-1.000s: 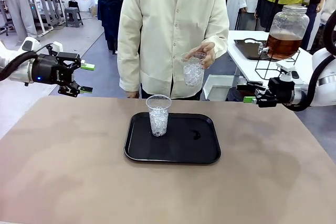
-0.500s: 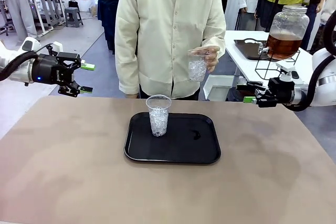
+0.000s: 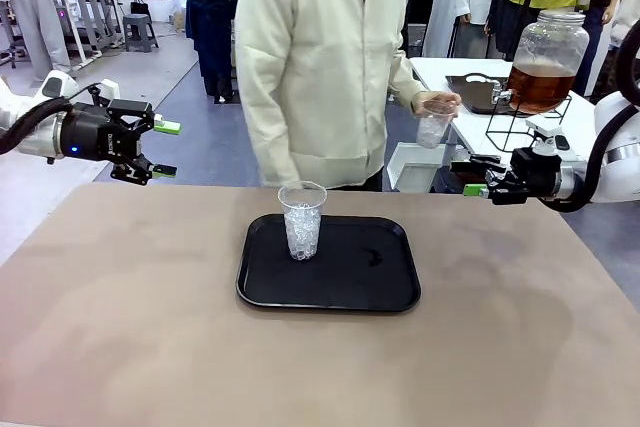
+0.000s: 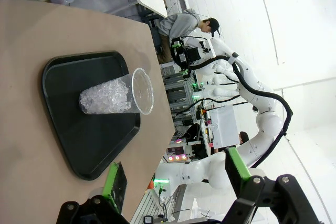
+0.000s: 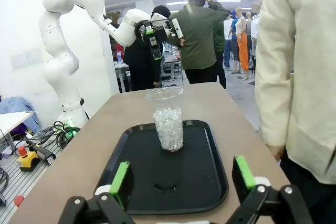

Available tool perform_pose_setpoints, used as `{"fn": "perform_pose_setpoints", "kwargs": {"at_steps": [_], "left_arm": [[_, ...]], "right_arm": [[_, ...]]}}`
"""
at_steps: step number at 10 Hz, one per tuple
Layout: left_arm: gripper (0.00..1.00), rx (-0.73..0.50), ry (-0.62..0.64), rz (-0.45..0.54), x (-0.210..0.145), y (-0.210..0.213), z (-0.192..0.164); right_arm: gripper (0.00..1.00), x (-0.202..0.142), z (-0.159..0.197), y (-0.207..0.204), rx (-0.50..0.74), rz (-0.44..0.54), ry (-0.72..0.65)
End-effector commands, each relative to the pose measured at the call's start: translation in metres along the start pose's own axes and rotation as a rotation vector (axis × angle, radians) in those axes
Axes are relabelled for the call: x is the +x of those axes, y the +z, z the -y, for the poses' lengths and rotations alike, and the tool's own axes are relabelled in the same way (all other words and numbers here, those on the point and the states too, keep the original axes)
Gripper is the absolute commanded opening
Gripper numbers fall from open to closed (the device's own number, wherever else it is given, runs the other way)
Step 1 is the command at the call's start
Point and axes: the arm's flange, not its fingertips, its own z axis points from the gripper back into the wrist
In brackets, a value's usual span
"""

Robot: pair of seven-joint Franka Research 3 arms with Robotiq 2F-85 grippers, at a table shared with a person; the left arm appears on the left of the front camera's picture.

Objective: Pour the drink into the iced cup.
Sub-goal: Pick up the iced cup indicated by the human and present it to them.

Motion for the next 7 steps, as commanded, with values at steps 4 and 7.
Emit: {"fn": "perform_pose_setpoints", "kwargs": {"at_steps": [4, 7], "left_arm": [[1.0, -0.002, 0.006, 0.0, 0.0004, -0.0003, 0.0013], [1.0, -0.002, 0.006, 0.0, 0.0004, -0.0003, 0.0013]], "right_arm": [[1.0, 0.0021, 0.0001, -0.0011, 0.002, -0.001, -0.002], [1.0, 0.0021, 0.0001, -0.0011, 0.002, -0.001, -0.002]]}}
